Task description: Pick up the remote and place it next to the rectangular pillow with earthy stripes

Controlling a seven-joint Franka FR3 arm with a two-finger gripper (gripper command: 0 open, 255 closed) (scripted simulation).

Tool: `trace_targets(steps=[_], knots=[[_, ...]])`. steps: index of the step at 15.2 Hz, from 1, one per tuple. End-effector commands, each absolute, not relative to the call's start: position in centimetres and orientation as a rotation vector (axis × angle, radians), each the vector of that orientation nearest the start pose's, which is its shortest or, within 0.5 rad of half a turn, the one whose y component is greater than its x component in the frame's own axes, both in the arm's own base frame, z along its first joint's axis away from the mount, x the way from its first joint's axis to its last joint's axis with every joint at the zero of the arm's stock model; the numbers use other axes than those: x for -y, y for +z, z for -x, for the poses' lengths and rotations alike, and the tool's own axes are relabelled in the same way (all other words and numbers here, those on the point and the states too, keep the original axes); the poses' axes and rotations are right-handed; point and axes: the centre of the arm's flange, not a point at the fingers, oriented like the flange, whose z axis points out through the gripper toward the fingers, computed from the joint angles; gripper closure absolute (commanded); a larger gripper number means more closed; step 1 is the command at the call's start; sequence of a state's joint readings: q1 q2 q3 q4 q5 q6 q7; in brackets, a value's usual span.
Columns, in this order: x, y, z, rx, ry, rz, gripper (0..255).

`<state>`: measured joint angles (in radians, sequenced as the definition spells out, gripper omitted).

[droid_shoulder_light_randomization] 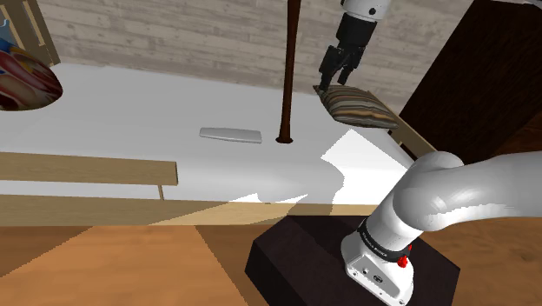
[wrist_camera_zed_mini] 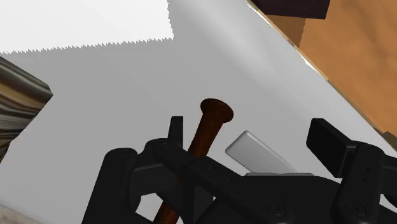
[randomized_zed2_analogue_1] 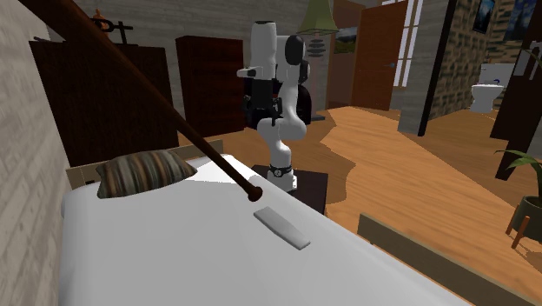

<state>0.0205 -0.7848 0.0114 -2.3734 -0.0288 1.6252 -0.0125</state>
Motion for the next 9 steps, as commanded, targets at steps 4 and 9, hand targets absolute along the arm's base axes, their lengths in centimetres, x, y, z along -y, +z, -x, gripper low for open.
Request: trace_targets(steps=[4,9], knots=[[-1.2,56.3,-34.4,0.228,-0.052,3.167,0],[-2.5,52.3,-39.5,0.494,-0.040,3.132,0]])
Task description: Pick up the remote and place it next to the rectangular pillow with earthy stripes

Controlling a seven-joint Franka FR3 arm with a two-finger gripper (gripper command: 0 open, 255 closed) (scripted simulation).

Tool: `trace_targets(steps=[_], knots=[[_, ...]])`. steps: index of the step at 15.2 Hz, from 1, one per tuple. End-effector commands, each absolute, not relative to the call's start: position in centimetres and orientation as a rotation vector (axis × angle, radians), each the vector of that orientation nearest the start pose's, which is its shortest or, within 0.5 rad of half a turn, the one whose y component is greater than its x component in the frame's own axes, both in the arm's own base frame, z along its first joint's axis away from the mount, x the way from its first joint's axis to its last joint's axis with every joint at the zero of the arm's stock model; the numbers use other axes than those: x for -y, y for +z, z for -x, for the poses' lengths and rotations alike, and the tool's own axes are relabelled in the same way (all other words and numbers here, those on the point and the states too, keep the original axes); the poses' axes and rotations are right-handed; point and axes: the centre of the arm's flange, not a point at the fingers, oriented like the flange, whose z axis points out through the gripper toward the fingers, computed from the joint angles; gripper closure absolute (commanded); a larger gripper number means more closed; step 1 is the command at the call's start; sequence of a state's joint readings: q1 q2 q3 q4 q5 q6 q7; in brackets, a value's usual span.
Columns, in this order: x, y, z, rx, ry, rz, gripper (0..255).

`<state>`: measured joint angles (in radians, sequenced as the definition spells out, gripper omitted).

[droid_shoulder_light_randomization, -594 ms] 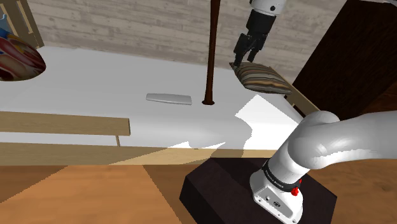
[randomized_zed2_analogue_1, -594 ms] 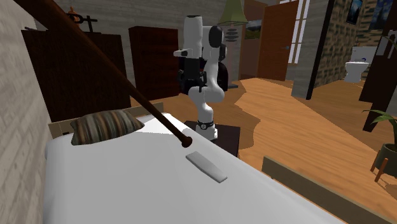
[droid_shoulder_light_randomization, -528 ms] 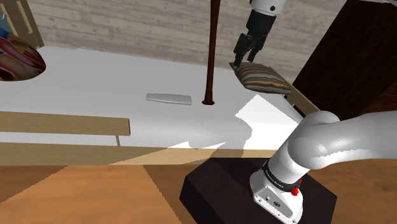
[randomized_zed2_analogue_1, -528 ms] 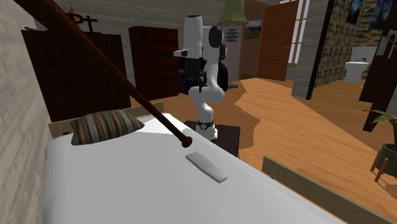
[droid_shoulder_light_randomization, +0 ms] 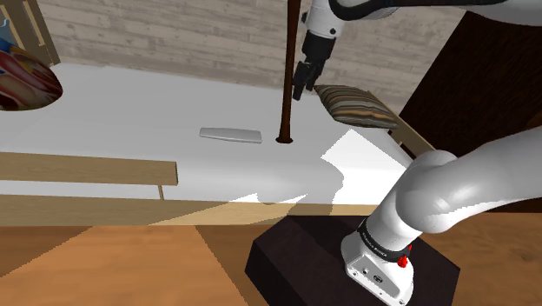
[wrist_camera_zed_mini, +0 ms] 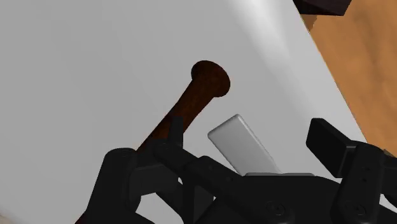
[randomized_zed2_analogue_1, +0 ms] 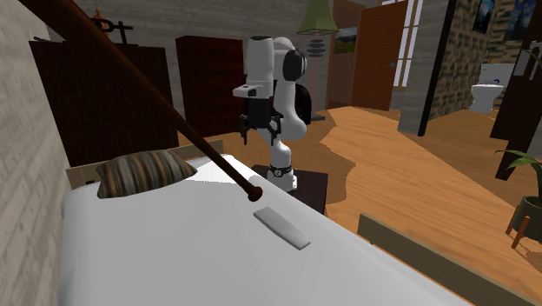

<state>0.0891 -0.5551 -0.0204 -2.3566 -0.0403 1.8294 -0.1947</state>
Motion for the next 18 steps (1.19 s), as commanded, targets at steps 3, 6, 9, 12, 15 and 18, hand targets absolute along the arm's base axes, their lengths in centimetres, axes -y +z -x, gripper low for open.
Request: trace_targets(steps=[3,6,9,12,15,18], knots=[[-3.8,49.9,-42.4,0.652,-0.033,3.100,0],[-5.3,47.4,-45.2,0.807,-0.026,3.060,0],[-7.0,45.0,-47.8,0.960,-0.019,3.013,0],[-9.1,42.5,-50.1,1.111,-0.012,2.958,0],[-11.3,40.0,-52.3,1.258,-0.004,2.895,0],[-13.8,37.5,-54.2,1.402,0.003,2.824,0]])
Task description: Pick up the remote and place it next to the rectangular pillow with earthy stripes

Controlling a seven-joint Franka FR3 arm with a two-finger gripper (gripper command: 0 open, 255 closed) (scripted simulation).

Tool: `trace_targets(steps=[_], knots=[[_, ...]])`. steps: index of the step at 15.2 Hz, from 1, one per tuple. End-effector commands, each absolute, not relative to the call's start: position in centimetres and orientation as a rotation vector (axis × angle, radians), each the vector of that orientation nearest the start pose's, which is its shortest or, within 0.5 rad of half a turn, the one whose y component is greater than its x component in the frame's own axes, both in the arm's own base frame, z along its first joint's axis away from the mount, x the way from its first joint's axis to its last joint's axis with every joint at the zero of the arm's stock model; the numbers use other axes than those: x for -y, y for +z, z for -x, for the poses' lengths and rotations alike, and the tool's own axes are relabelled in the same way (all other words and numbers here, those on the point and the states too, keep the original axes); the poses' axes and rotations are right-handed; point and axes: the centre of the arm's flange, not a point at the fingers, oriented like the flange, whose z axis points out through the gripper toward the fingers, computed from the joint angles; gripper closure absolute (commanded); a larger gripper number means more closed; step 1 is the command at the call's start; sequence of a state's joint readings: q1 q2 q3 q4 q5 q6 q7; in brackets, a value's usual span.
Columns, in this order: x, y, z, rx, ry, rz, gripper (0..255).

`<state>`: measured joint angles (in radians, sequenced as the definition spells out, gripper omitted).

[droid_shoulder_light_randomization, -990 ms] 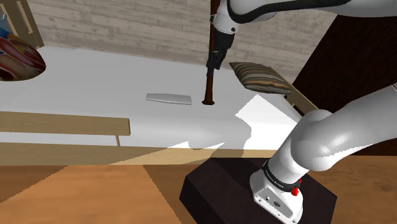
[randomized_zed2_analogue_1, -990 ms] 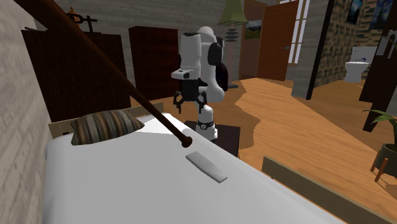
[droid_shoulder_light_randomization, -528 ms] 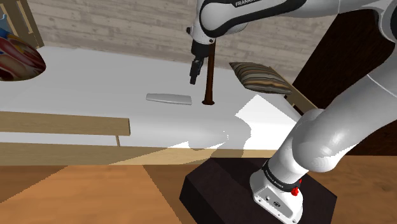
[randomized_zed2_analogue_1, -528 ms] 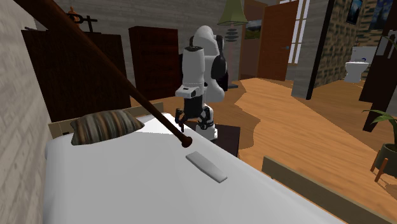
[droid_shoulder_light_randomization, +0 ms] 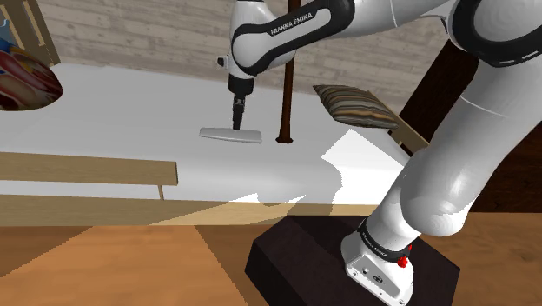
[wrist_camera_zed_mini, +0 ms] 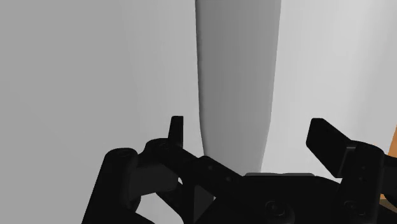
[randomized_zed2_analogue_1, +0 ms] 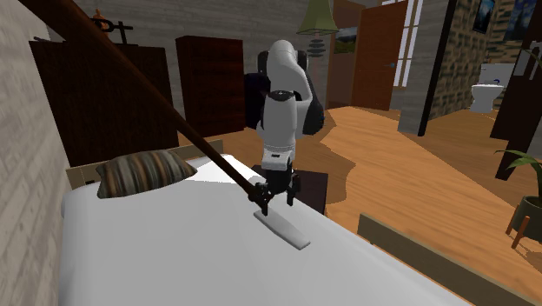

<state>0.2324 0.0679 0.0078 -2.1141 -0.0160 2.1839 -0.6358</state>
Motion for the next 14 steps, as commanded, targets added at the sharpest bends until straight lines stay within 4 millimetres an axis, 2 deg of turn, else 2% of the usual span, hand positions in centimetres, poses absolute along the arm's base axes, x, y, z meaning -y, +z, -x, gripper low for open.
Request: trace_targets(steps=[1,8,14], knots=[[-14.6,36.7,-54.7,1.446,0.005,2.801,0],[-14.6,33.0,-54.7,1.446,0.005,2.801,0],[-14.6,32.7,-54.7,1.446,0.005,2.801,0]])
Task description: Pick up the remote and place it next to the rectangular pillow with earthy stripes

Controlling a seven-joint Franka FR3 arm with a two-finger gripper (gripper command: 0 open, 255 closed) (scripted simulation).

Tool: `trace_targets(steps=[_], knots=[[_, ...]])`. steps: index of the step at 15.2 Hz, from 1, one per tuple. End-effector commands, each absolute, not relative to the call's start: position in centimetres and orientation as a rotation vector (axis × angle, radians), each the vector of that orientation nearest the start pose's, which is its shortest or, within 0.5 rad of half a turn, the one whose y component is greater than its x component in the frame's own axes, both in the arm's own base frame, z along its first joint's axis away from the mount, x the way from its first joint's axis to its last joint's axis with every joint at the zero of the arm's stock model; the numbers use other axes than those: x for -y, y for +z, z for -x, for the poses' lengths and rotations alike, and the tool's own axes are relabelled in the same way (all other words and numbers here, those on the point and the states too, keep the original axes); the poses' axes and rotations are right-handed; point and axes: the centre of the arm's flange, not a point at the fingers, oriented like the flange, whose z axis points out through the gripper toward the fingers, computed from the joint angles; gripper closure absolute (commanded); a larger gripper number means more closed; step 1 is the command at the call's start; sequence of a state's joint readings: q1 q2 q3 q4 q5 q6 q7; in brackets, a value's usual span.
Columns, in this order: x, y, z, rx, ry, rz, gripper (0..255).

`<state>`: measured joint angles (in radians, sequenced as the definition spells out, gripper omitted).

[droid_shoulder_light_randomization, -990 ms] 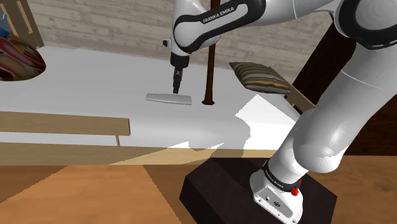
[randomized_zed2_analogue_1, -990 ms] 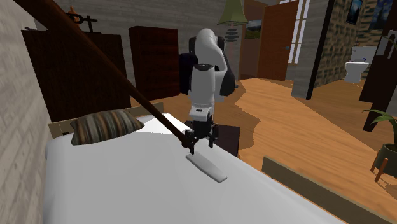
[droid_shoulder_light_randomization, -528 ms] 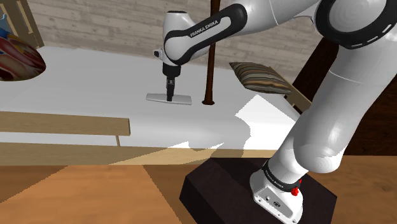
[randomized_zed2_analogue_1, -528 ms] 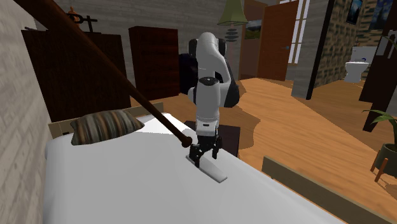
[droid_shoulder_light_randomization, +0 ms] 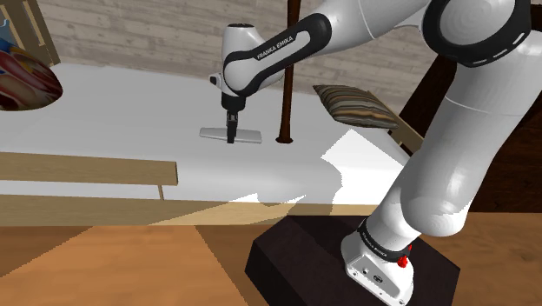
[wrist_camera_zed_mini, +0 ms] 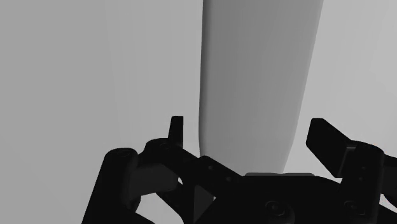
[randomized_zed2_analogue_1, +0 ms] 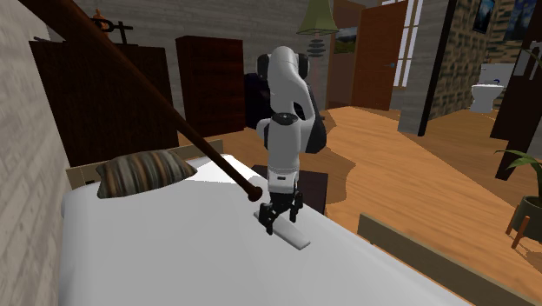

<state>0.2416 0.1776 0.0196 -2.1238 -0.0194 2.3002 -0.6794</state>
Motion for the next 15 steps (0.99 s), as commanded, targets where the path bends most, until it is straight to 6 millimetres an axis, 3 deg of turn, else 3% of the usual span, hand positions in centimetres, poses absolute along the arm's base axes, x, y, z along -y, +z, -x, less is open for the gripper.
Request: trace_targets(steps=[1,3,4,13,15], knots=[[-14.6,32.7,-54.7,1.446,0.005,2.801,0],[-14.6,32.7,-54.7,1.446,0.005,2.801,0],[-14.6,32.7,-54.7,1.446,0.005,2.801,255],[-14.6,32.7,-54.7,1.446,0.005,2.801,255],[-14.6,33.8,-54.7,1.446,0.005,2.801,255]])
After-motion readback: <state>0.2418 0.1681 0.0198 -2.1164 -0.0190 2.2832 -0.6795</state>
